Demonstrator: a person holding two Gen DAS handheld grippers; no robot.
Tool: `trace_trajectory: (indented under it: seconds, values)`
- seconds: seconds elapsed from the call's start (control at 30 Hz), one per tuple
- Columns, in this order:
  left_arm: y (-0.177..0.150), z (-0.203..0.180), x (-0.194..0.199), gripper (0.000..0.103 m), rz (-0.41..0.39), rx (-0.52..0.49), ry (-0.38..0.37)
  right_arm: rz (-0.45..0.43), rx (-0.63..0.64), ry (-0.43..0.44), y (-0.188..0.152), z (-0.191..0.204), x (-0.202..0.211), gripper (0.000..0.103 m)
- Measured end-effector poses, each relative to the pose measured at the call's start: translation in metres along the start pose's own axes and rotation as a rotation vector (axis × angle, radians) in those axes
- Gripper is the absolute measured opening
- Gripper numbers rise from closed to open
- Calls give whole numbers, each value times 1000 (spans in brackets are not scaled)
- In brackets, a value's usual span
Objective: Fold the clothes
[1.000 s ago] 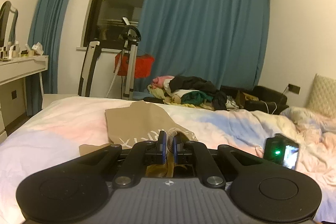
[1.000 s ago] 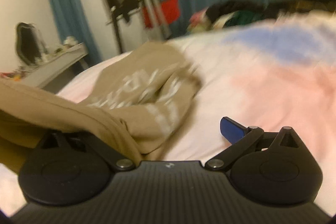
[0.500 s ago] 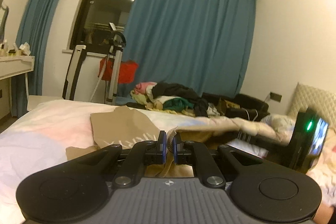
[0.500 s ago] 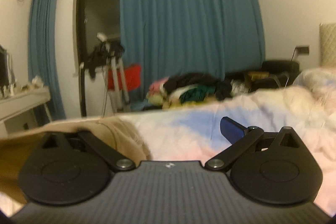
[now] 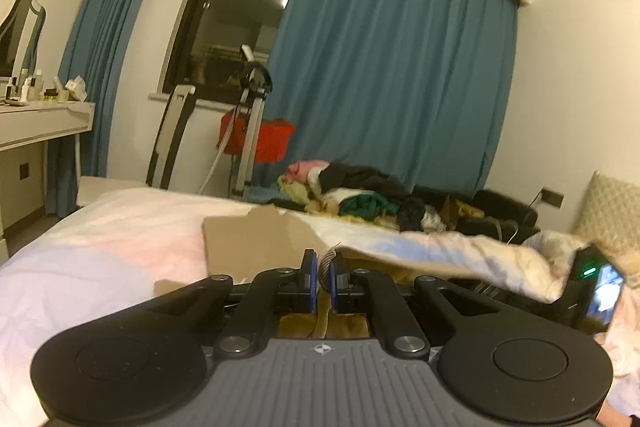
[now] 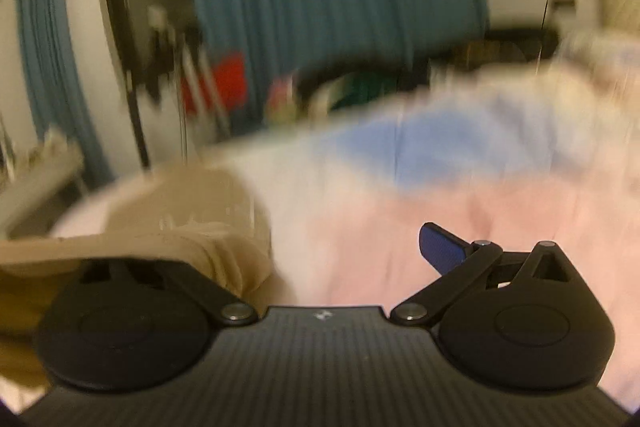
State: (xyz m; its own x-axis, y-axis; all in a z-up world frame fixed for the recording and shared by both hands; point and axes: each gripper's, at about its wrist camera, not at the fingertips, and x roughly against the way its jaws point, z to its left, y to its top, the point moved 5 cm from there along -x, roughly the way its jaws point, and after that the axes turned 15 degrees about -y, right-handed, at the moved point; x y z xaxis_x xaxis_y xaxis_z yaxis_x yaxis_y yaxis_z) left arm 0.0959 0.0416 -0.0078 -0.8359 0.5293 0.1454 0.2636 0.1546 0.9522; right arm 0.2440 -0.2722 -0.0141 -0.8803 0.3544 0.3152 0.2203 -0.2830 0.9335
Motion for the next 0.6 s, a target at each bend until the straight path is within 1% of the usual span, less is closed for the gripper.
trace_trajectory:
  seconds: [0.1, 0.13, 0.17, 0.27, 0.37, 0.53, 0.6]
  values:
    - [9, -1, 6, 7, -50, 18, -37, -165, -3, 4, 37, -7, 32, 103]
    - [12, -1, 9, 7, -65, 26, -44, -171, 4, 7, 39, -9, 35, 103]
    - [14, 0, 11, 7, -69, 38, -49, -145, 11, 11, 35, -10, 33, 103]
    - [13, 6, 14, 7, -37, 70, -47, -65, 33, 23, 24, -14, 29, 103]
    - [4, 9, 8, 7, 56, 70, -17, 14, 56, 35, 12, -19, 24, 103]
    - [-28, 17, -16, 7, 275, 118, 36, 149, 85, 53, -8, -26, 15, 103]
    - [-43, 20, -25, 8, 357, 139, 45, 181, 80, 54, -16, -23, 10, 103]
